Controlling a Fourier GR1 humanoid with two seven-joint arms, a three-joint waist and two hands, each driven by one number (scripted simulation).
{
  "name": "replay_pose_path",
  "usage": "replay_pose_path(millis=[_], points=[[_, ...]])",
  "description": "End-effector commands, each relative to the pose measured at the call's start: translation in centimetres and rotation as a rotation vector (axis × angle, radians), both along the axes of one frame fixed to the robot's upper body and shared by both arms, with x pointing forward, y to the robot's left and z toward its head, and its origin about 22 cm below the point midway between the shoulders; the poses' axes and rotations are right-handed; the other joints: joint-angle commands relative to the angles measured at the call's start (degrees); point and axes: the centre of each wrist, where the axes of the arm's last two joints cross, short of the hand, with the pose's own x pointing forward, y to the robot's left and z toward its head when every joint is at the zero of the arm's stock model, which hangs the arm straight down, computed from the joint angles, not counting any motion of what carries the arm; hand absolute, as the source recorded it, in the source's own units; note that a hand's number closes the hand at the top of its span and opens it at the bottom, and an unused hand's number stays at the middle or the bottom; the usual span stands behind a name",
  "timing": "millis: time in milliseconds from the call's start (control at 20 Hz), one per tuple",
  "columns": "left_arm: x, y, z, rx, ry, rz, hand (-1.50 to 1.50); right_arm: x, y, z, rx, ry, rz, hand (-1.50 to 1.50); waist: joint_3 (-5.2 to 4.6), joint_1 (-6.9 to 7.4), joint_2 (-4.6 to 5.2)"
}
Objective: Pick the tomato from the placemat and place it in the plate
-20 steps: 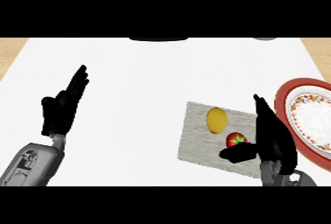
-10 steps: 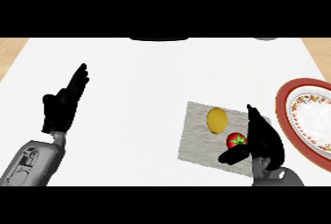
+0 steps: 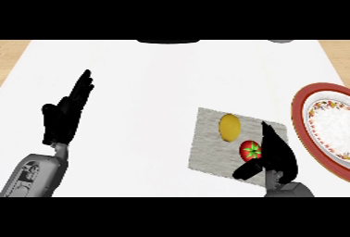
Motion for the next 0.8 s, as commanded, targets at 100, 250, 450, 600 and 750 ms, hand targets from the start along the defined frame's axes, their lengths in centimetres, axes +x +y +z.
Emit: replay_pose_path(millis=[100,250,450,600,750], points=[[0.4,1.5,-0.1,-0.012,0.020,-0.003,0.00,0.9,-1.1,0.8,-0.063,-0.032,-0.023,1.50,0.00,-0.02,0.00],[-0.2,-0.3,-0.2,0.000,0.005,-0.020,0.00,0.2,-1.4,-1.0,-0.092,-0.046,-0.043,1.50,0.01,0.01,-0.02],[0.5,-0.7,-0.6,0.004,-0.009,0.001,0.00,0.0,-0.2,-0.7,-0.096,-0.068,-0.029,1.50,0.00,-0.07,0.00],[0.9,0.4,-1.2,-0.015,-0.012,0.002,0.00,0.5,-1.8,1.1,-0.124,-0.110,-0.037,1.50,-0.01,-0.20,0.01],[0.8,0.4,-0.2,0.008,0.003,-0.004,0.00,-0.4,-2.3,1.4,-0.184,-0.213,-0.045,1.50,-0.01,-0.32,-0.03]])
